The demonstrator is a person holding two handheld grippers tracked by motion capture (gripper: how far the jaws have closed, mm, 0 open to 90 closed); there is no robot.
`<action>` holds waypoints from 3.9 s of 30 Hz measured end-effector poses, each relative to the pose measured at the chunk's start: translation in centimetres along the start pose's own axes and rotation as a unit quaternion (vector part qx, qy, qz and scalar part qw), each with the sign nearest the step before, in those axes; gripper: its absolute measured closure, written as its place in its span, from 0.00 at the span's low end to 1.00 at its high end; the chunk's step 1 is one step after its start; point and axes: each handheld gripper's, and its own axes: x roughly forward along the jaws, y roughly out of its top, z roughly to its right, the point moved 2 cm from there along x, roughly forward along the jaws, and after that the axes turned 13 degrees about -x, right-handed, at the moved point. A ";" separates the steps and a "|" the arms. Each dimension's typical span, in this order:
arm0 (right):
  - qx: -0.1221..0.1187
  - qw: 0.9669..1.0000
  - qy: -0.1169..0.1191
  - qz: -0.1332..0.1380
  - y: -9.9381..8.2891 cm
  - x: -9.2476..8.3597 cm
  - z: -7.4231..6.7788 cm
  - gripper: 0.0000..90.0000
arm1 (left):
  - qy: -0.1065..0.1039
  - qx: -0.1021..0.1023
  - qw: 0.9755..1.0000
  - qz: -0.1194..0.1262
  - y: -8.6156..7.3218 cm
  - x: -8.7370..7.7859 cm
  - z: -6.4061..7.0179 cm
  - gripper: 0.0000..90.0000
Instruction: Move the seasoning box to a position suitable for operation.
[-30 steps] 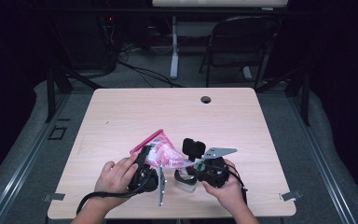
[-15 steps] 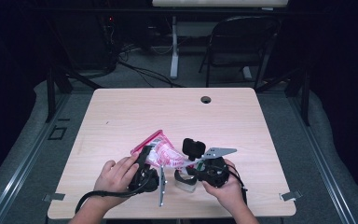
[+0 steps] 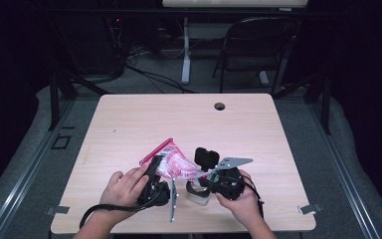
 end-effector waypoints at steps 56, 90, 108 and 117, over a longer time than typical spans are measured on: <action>0.000 1.000 -0.011 -0.004 -0.2 0.2 0.0 1.00 | 0.009 0.054 0.998 0.007 1.7 -1.7 -0.2 0.80; 0.003 1.000 -0.014 -0.007 -0.3 0.3 0.0 1.00 | 0.010 0.073 0.997 0.017 2.4 -2.0 -0.2 0.80; 0.007 1.000 -0.015 -0.008 -0.4 0.2 0.2 1.00 | 0.013 0.087 0.996 0.027 3.0 -2.1 -0.2 0.81; 0.006 1.000 -0.017 -0.008 -0.4 0.2 0.2 1.00 | 0.013 0.089 0.996 0.027 3.3 -2.1 -0.3 0.81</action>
